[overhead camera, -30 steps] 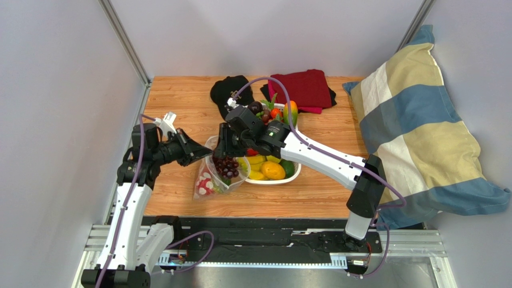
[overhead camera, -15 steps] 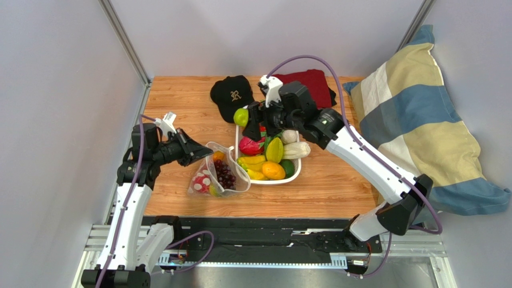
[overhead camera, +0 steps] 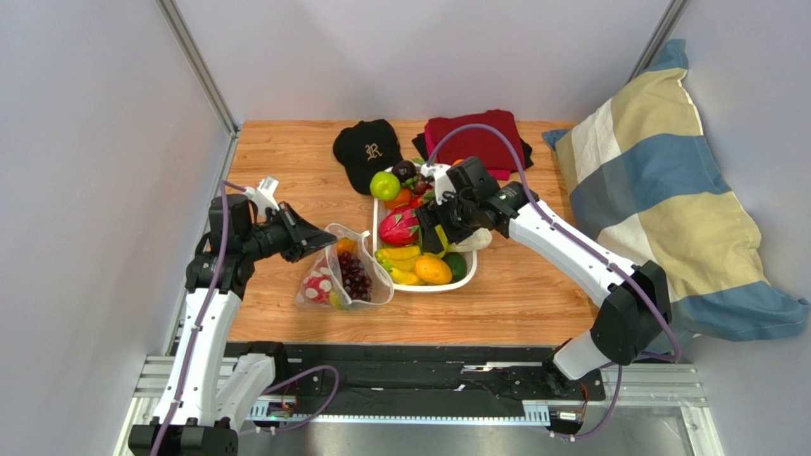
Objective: Place the food in the zip-top bag and seal the zipper
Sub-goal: Pick up the fake fruit from the bin.
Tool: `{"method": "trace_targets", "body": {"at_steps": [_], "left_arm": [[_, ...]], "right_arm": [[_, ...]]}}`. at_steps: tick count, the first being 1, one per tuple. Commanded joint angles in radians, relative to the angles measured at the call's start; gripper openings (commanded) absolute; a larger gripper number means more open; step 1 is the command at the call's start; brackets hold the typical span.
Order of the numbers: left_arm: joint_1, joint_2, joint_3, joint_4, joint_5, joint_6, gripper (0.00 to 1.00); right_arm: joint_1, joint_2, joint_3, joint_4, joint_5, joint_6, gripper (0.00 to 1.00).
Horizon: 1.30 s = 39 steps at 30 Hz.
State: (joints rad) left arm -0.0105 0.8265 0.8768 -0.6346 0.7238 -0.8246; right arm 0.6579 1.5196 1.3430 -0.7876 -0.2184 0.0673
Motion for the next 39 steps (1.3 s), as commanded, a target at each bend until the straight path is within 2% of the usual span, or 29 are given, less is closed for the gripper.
{"method": "trace_targets", "body": {"at_steps": [1,7,19,22,26,31,32,34,35,39], "left_arm": [[0.004,-0.018,0.028,0.033,0.003,-0.007,0.00],[0.004,-0.012,0.028,0.038,0.009,-0.007,0.00],[0.004,-0.012,0.024,0.039,0.009,-0.007,0.00],[0.004,-0.012,0.025,0.038,0.008,-0.004,0.00],[0.004,-0.009,0.028,0.036,0.008,-0.001,0.00],[0.004,-0.006,0.028,0.039,0.009,0.001,0.00],[0.004,-0.006,0.028,0.039,0.011,0.002,0.00],[0.004,-0.004,0.031,0.038,0.008,0.004,0.00],[0.006,-0.007,0.033,0.030,0.011,0.004,0.00],[0.004,-0.015,0.039,0.019,0.009,0.013,0.00]], "right_arm": [[0.040,-0.024,-0.039,-0.013,-0.099,-0.142,0.82],[0.060,0.020,-0.062,0.008,-0.035,-0.199,0.83],[0.129,0.068,-0.099,0.025,-0.026,-0.215,0.85],[0.128,0.082,-0.096,0.033,-0.010,-0.212,0.82],[0.126,0.097,-0.079,0.024,-0.003,-0.215,0.71],[0.128,0.090,-0.074,0.004,0.024,-0.219,0.68],[0.128,0.088,-0.076,0.002,0.024,-0.221,0.59],[0.128,0.071,-0.071,-0.009,0.022,-0.221,0.47],[0.128,0.064,-0.062,-0.016,0.021,-0.219,0.36],[0.128,-0.007,0.037,-0.080,-0.018,-0.204,0.21]]}}
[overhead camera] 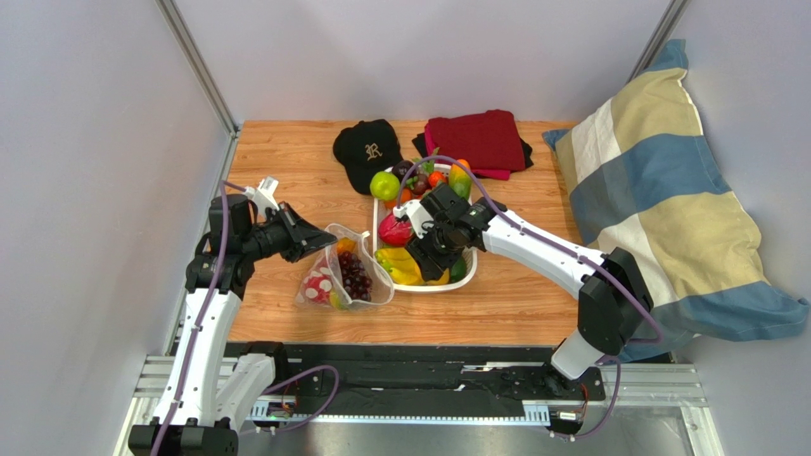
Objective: Place the food in the zip-top bag and seal the zipper
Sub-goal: Pick up the fake fruit from the bin, then place the fake fruit in the zipper food storage bag.
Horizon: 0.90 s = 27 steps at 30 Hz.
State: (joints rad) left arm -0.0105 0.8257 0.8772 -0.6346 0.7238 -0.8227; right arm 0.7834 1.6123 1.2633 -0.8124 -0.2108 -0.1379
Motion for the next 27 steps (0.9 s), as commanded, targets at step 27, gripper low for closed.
{"method": "trace_targets", "body": {"at_steps": [27], "left_arm": [[0.004,-0.017,0.029,0.061,0.039,-0.046,0.00]], "right_arm": [[0.165,0.092,0.426,0.124,-0.245,0.201,0.31]]}}
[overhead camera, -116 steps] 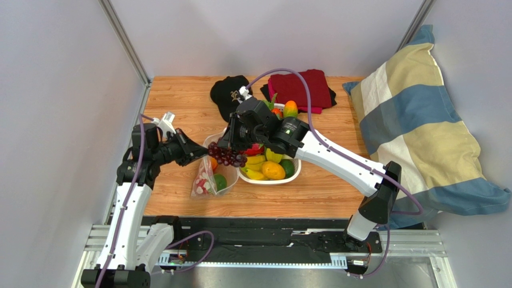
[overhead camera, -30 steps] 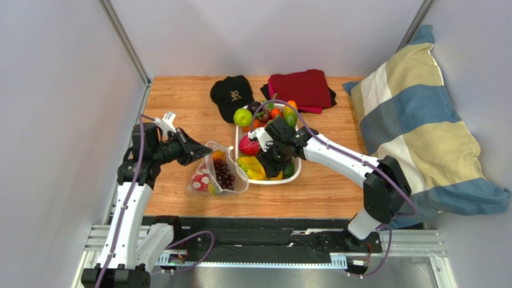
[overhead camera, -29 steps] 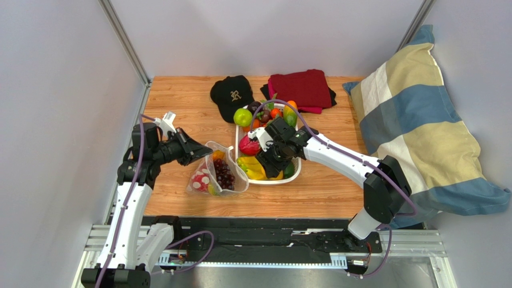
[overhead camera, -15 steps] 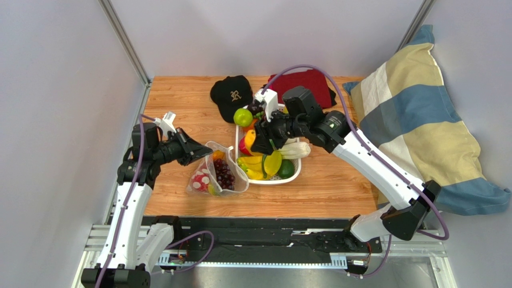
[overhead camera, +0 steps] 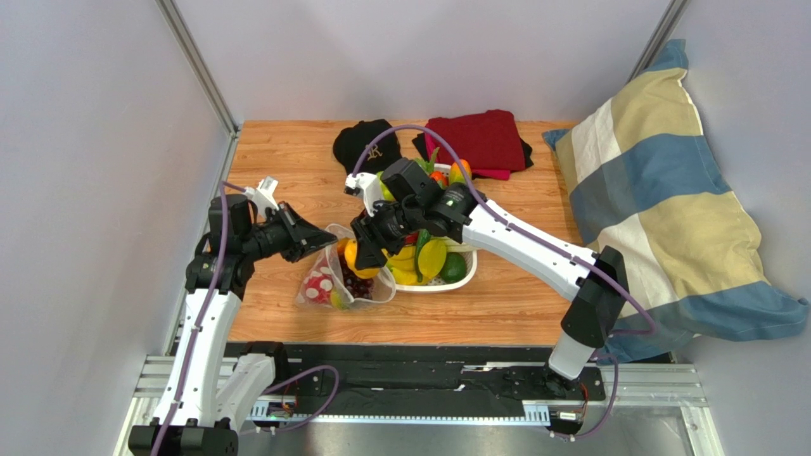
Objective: Place the food in the zip-top bag and seal the zipper
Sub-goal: Place the fake fruit in the zipper food storage bag.
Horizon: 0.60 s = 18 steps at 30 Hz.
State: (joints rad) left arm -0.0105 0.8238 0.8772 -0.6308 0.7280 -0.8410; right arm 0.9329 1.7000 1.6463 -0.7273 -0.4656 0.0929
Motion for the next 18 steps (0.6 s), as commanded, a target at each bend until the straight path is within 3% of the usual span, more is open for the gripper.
{"method": "trace_targets", "body": {"at_steps": [1,4,7,12,18], "left_arm": [[0.004,-0.012,0.028,0.057,0.034,-0.027,0.00],[0.004,-0.012,0.028,0.057,0.037,-0.024,0.00],[0.004,-0.020,0.029,0.049,0.036,-0.017,0.00],[0.004,-0.020,0.019,0.057,0.034,-0.020,0.00],[0.004,-0.018,0.019,0.057,0.031,-0.020,0.00]], "right_arm": [[0.017,0.004,0.041,0.042,0.012,-0.033,0.45],[0.018,-0.010,0.058,0.020,0.033,-0.041,0.79],[-0.006,-0.060,0.037,-0.004,0.045,-0.061,0.89],[-0.100,-0.140,-0.043,-0.037,0.094,-0.061,0.93],[-0.204,-0.217,-0.203,-0.106,0.243,-0.137,0.85]]}}
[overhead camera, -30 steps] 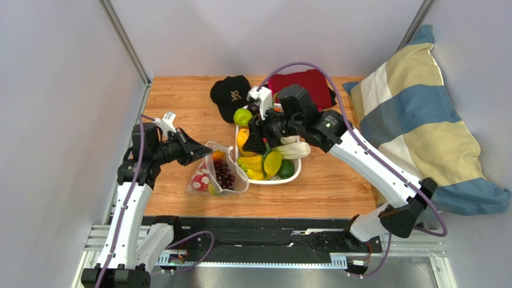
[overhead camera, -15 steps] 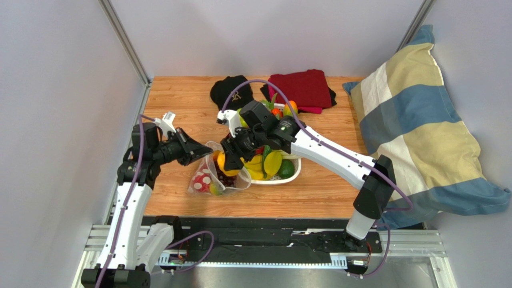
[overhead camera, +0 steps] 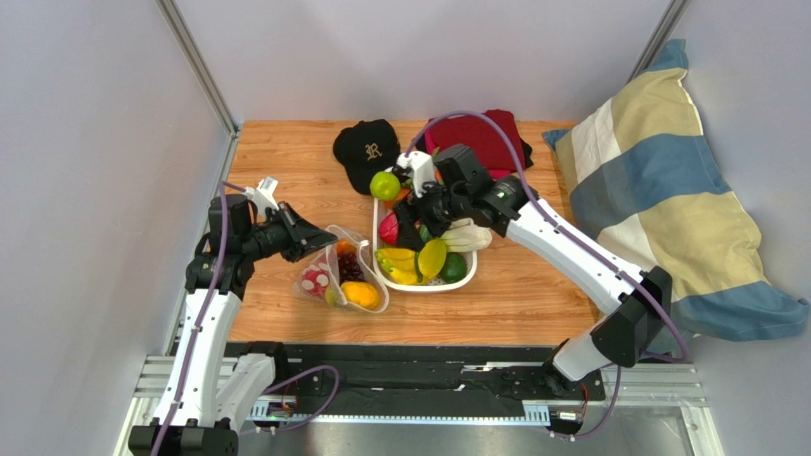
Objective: Place the food in the zip-top bag and seal the zipper
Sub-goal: Place the fake fruit in the zipper food storage bag, then pick up the fake fruit from the bin.
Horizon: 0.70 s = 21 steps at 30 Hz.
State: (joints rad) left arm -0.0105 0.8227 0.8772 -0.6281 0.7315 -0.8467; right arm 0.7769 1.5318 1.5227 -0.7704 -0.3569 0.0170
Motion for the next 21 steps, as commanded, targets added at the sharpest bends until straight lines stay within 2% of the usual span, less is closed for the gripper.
{"method": "trace_targets", "body": {"at_steps": [1,4,5,6,21], "left_arm": [[0.004,-0.017,0.019,0.054,0.025,-0.011,0.00],[0.004,-0.017,0.014,0.054,0.020,-0.012,0.00],[0.004,-0.016,0.013,0.054,0.019,-0.012,0.00],[0.004,-0.016,0.011,0.056,0.019,-0.014,0.00],[0.004,-0.010,0.011,0.062,0.014,-0.017,0.00]], "right_arm": [[-0.059,-0.051,-0.096,-0.070,0.151,-0.060,0.85],[-0.068,-0.073,-0.185,-0.023,0.306,0.041,0.88],[-0.068,-0.078,-0.218,-0.015,0.431,0.090,0.88],[-0.068,-0.068,-0.229,-0.012,0.446,0.113,0.89],[-0.071,0.042,-0.222,0.017,0.296,0.235,0.89]]}}
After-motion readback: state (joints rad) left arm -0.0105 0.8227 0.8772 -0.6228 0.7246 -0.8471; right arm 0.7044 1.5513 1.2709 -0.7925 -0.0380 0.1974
